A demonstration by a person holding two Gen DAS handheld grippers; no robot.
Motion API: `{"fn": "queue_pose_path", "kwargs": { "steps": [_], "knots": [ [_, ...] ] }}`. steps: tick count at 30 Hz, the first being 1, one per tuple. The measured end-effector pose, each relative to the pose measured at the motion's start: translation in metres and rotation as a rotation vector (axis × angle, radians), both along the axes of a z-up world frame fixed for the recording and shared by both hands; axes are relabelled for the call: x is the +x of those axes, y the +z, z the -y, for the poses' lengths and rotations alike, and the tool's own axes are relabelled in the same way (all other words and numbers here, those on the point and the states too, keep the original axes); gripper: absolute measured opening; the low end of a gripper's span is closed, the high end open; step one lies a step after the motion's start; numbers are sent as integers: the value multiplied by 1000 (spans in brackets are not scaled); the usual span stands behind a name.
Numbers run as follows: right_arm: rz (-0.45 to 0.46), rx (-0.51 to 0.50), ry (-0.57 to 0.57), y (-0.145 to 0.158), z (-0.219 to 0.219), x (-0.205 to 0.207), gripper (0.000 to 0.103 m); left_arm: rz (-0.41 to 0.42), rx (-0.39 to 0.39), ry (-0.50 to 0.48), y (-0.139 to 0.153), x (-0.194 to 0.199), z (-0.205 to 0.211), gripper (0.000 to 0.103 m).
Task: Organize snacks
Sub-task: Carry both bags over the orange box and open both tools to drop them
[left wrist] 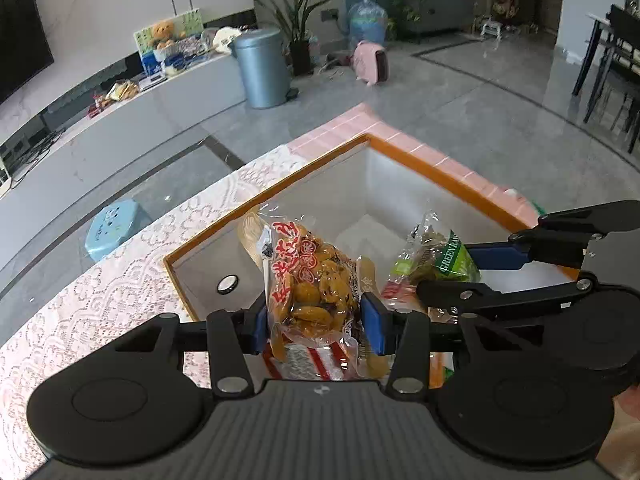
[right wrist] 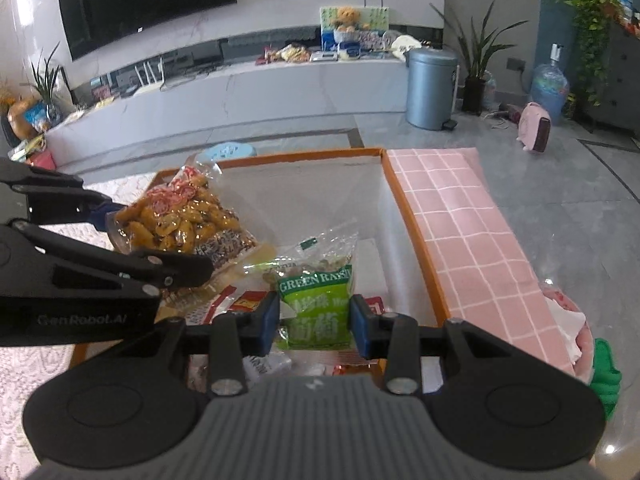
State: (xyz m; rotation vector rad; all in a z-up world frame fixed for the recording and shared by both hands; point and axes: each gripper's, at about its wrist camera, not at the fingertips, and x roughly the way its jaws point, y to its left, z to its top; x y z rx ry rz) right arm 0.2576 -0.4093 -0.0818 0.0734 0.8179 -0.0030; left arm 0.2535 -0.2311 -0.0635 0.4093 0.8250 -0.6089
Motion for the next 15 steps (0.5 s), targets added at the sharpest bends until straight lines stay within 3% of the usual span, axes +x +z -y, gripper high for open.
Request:
{"fn": "queue_pose_path", "kwargs": {
  "steps": [9, 15],
  "knots": [
    [-109, -7, 16, -22, 3, 37, 37, 0, 90, -4, -18, 15, 13, 52],
    [-159, -34, 25, -28, -2, 44, 37, -17, 146, 44, -27, 24, 18, 52]
  ]
}}
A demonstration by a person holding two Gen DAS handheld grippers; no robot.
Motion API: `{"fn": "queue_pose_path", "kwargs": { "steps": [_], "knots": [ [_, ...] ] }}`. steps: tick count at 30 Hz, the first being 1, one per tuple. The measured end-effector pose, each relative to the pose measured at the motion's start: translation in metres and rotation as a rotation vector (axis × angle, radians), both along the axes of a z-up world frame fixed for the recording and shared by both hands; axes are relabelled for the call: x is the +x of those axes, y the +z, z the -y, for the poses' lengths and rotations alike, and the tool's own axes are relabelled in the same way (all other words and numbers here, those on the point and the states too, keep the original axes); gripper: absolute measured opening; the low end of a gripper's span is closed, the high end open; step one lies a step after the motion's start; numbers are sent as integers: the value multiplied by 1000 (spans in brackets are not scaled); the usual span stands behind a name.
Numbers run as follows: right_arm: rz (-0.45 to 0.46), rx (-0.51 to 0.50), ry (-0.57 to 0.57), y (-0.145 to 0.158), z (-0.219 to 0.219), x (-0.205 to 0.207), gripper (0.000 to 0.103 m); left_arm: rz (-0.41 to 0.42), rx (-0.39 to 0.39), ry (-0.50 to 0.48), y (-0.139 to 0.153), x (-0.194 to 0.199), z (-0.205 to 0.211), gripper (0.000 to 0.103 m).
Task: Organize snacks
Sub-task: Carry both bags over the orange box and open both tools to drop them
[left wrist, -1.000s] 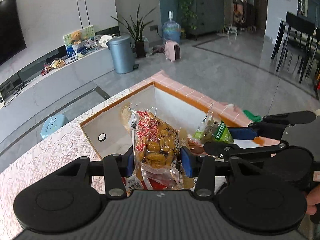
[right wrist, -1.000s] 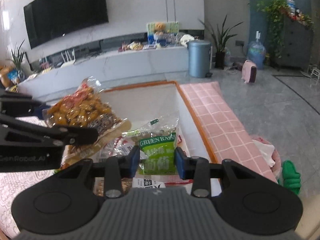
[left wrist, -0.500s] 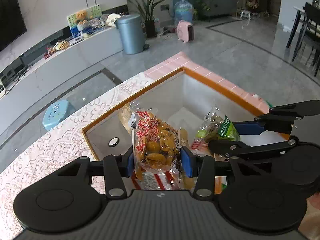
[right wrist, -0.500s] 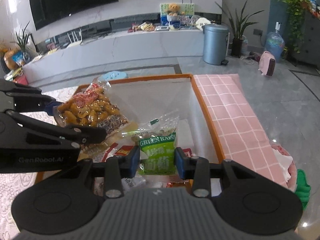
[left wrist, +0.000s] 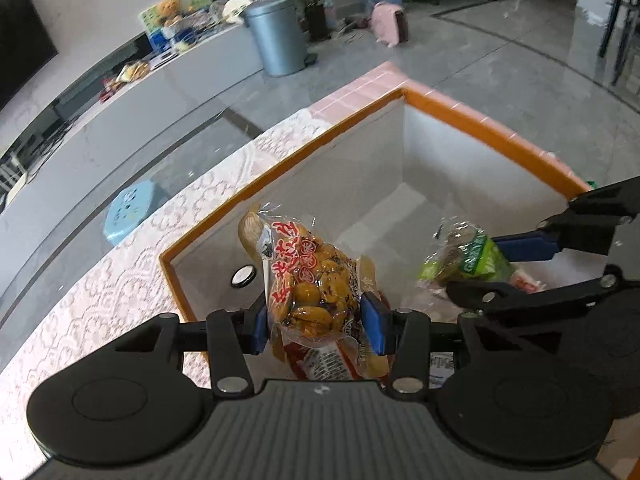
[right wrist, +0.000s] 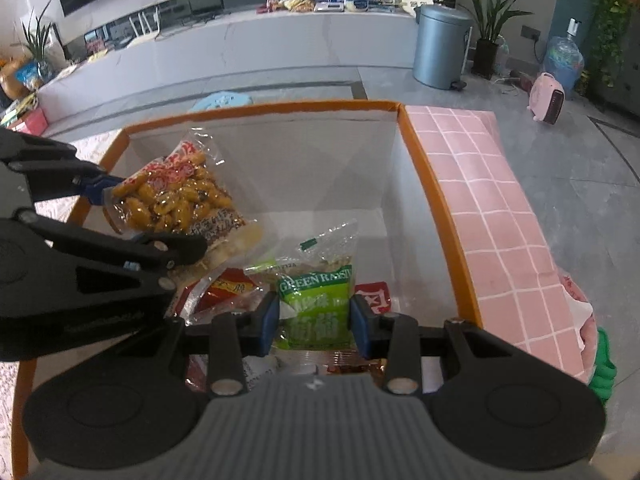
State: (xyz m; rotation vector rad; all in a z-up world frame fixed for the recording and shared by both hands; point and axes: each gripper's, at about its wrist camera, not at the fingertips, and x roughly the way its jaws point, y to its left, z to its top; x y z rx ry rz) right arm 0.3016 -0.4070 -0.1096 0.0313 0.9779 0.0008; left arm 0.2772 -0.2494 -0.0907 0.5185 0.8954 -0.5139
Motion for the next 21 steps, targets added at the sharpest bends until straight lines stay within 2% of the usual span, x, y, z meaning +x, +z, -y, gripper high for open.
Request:
{"fn": "queue_pose_path", "kwargs": {
  "steps": [6, 13, 16, 18, 21],
  "knots": [
    [-47, 15, -22, -9, -1, 10, 37, -6, 26, 16, -3, 1, -1, 53],
    [-21, -46, -4, -5, -7, 9, 37, -7, 53, 35, -5, 0, 1, 56],
    [-20, -47, -12, -5, -6, 8, 37, -3, 55, 35, -3, -1, 2, 59],
    [-23, -40, -19, -4, -5, 7, 37, 24, 70, 35, -2, -3, 2, 67],
    [-29, -34, -24, -2, -4, 5, 38, 35, 70, 35, 2, -4, 1, 70]
  ]
}}
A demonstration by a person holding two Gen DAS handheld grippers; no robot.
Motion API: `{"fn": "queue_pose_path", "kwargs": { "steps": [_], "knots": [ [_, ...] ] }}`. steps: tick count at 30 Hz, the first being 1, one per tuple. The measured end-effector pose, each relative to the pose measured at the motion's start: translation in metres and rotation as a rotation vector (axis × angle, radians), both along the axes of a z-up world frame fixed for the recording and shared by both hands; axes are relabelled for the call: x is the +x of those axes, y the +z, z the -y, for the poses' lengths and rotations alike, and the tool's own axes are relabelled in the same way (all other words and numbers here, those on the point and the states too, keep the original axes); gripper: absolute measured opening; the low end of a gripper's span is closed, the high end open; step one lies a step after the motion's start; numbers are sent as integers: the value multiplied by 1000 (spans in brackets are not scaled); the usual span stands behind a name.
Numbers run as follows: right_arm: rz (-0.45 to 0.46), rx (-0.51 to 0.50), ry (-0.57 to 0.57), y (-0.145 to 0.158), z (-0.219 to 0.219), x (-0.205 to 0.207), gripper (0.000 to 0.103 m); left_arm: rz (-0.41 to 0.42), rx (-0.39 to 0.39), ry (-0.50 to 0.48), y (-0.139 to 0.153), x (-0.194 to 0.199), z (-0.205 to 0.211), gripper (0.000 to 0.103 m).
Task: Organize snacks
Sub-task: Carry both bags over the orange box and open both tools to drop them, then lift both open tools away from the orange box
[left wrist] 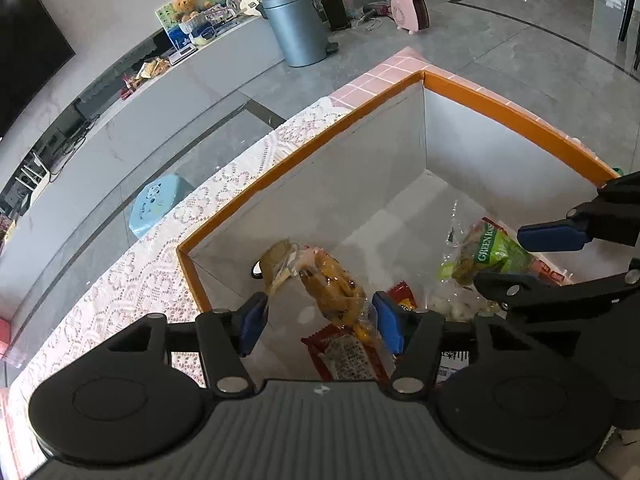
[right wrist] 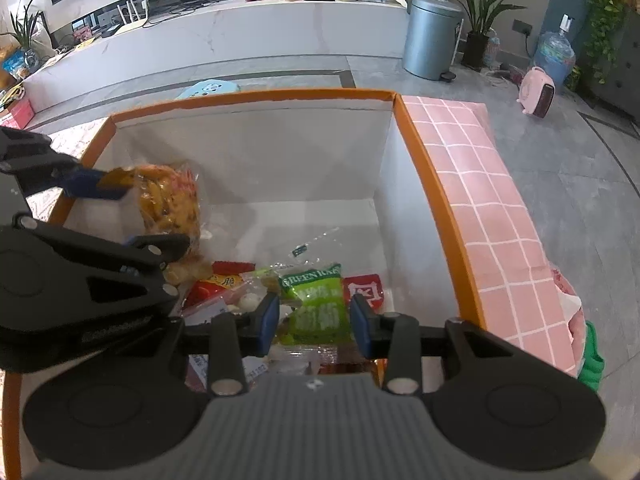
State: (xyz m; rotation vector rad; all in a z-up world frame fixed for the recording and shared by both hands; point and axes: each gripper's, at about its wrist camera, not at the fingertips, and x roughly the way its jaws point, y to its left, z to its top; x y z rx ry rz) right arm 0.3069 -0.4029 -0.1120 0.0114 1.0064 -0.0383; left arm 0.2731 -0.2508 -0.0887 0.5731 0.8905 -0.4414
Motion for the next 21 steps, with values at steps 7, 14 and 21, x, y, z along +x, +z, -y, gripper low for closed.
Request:
{"fn": "queue_pose_path", "kwargs": {
  "steps": [7, 14, 21],
  "knots": [
    [-13, 7, 2, 4, -1, -3, 48, 23, -10, 3, 11, -4, -7, 77],
    [-1, -9, 31, 16, -10, -11, 61, 93, -32, -27, 33, -17, -8, 84],
    [40, 10, 8, 36, -11, -30, 61, 135, -87, -25, 54, -34, -20, 84]
  ]
}}
